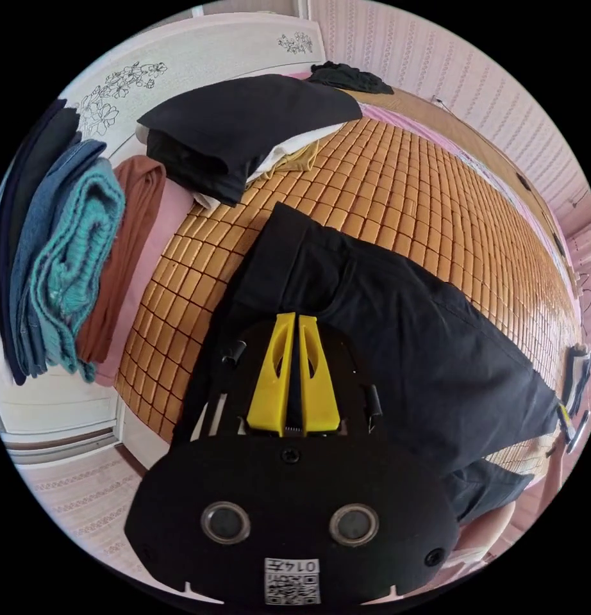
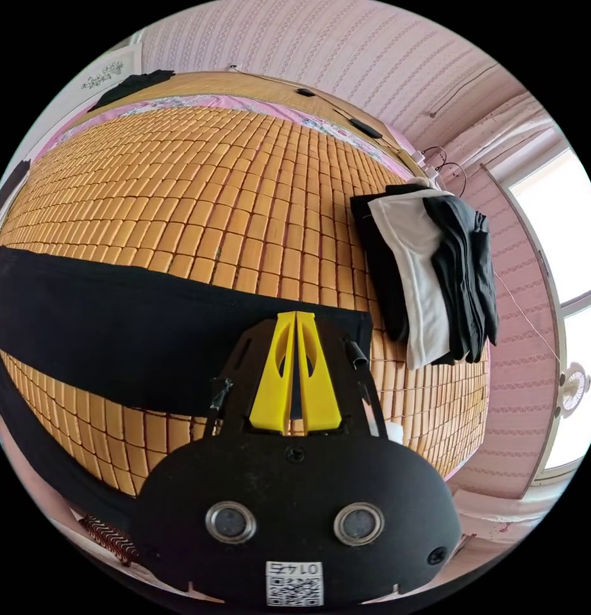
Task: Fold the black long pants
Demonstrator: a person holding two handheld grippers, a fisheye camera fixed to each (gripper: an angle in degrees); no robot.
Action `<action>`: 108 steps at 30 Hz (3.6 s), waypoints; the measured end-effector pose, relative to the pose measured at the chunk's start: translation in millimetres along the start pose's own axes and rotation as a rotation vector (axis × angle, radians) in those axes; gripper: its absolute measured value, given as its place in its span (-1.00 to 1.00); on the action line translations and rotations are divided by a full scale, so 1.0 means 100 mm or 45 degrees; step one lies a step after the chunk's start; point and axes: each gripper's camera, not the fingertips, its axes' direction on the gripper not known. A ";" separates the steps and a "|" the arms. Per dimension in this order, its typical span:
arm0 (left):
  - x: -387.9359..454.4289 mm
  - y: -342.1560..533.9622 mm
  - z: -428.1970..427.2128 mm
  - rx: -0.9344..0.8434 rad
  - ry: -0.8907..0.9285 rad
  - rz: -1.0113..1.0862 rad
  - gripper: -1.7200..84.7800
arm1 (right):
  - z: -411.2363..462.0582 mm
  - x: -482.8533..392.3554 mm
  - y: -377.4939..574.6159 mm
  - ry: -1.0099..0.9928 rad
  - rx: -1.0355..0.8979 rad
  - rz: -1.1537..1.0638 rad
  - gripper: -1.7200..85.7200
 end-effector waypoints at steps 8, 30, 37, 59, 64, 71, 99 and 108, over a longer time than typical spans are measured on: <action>-0.20 -0.18 0.15 0.058 0.110 -0.178 -0.98 | 0.25 -0.04 -0.53 -0.070 -0.068 -0.007 -0.98; 2.96 2.29 -0.62 -0.011 0.718 1.058 -0.83 | 0.24 1.43 1.98 -0.474 -0.175 0.203 -0.95; 3.02 2.26 -0.78 0.069 0.658 1.019 -0.83 | 0.23 1.98 1.70 -0.595 0.005 0.326 -0.97; 2.87 1.51 -0.37 0.048 0.521 0.919 -0.85 | 0.44 1.36 0.56 -0.333 -0.041 -0.066 -0.98; 2.80 0.99 -0.08 0.007 0.452 0.795 -0.87 | 0.81 1.26 0.05 -0.263 -0.089 0.048 -0.98; 2.35 0.95 0.29 -0.080 0.539 0.705 -0.93 | 1.07 1.18 0.09 -0.129 -0.152 -0.088 -0.98; -2.63 3.23 -0.33 0.322 0.707 -0.250 -0.76 | 0.06 1.61 2.99 -0.440 0.044 0.286 -0.70; -3.70 3.38 0.08 0.274 0.800 -0.582 -0.70 | 0.23 1.65 2.84 -0.430 -0.059 0.377 -0.69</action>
